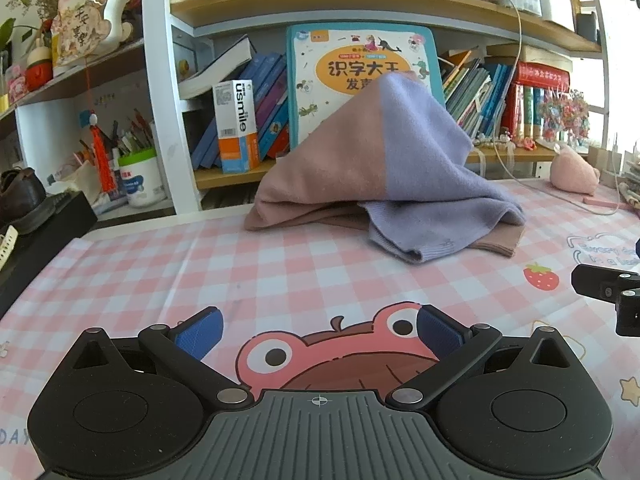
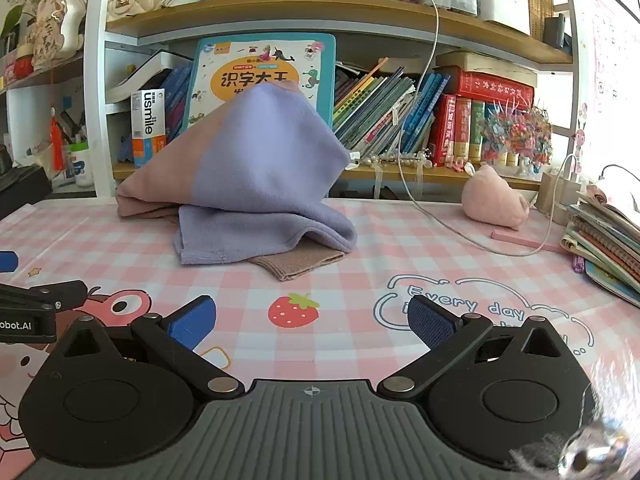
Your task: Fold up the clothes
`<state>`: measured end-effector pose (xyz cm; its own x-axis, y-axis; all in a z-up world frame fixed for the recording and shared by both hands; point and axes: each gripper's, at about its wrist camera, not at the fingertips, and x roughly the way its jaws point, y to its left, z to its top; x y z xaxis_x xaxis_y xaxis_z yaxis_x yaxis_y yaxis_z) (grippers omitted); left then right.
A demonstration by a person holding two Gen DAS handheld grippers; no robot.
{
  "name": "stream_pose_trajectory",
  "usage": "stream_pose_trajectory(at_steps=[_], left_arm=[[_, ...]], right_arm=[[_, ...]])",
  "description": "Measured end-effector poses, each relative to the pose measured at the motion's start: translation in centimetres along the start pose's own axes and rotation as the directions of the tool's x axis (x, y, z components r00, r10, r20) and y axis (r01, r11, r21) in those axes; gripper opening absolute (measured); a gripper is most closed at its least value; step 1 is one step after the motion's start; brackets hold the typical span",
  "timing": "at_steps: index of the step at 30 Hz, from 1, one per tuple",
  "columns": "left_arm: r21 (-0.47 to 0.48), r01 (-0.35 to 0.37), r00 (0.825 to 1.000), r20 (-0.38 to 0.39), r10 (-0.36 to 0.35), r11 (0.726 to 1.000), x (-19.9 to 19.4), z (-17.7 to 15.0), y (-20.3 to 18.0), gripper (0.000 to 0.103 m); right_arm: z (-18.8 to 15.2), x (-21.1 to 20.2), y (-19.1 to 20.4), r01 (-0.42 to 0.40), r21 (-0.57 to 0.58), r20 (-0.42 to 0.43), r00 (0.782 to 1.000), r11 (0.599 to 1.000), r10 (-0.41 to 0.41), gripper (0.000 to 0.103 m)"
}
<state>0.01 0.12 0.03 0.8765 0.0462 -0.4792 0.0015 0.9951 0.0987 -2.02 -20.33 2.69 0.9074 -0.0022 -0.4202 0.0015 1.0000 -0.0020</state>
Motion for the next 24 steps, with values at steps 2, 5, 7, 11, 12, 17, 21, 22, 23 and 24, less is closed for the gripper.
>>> stream_pose_trajectory(at_steps=[2,5,7,11,12,17,21,22,23,24], left_arm=[[-0.004,0.0,1.0,-0.006,0.0,1.0,0.0,0.0,0.2,0.103],[-0.002,-0.006,1.0,-0.005,0.006,1.0,0.1,0.0,0.4,0.103],[0.0,-0.01,1.0,-0.005,0.01,1.0,0.3,0.2,-0.1,0.103],[0.0,-0.015,1.0,-0.006,0.015,1.0,0.3,-0.2,-0.5,0.103],[0.0,-0.016,1.0,-0.006,0.016,1.0,0.3,-0.3,-0.6,0.103],[-0.002,-0.012,1.0,-0.006,0.012,1.0,0.4,-0.4,-0.3,0.103],[-0.003,-0.012,1.0,-0.009,0.012,1.0,0.5,-0.4,-0.4,0.103],[-0.004,-0.011,1.0,-0.011,0.011,1.0,0.5,-0.4,-0.3,0.103],[-0.004,-0.011,1.0,-0.011,0.011,1.0,0.5,-0.4,-0.3,0.103],[-0.004,-0.012,1.0,-0.011,0.012,1.0,0.5,-0.4,-0.4,0.103]], right_arm=[[0.0,0.0,0.0,0.0,0.0,-0.001,1.0,1.0,0.0,0.103],[0.0,0.0,-0.1,0.0,0.0,-0.002,1.0,1.0,0.0,0.103],[0.0,0.0,-0.1,0.0,0.0,-0.003,1.0,1.0,0.0,0.103],[0.0,0.1,-0.1,-0.001,0.0,-0.004,1.0,1.0,0.001,0.103],[0.0,0.2,-0.1,-0.001,0.001,-0.005,1.0,1.0,0.001,0.103],[-0.1,0.2,-0.1,-0.002,0.003,-0.007,1.0,1.0,0.002,0.103],[-0.1,0.2,-0.1,-0.003,0.001,-0.01,1.0,1.0,0.003,0.103],[-0.1,0.3,-0.1,-0.003,0.001,-0.011,1.0,1.0,0.003,0.103],[0.0,0.3,-0.1,-0.003,0.0,-0.012,1.0,1.0,0.003,0.103],[0.0,0.3,-0.1,-0.002,0.0,-0.013,1.0,1.0,0.002,0.103]])
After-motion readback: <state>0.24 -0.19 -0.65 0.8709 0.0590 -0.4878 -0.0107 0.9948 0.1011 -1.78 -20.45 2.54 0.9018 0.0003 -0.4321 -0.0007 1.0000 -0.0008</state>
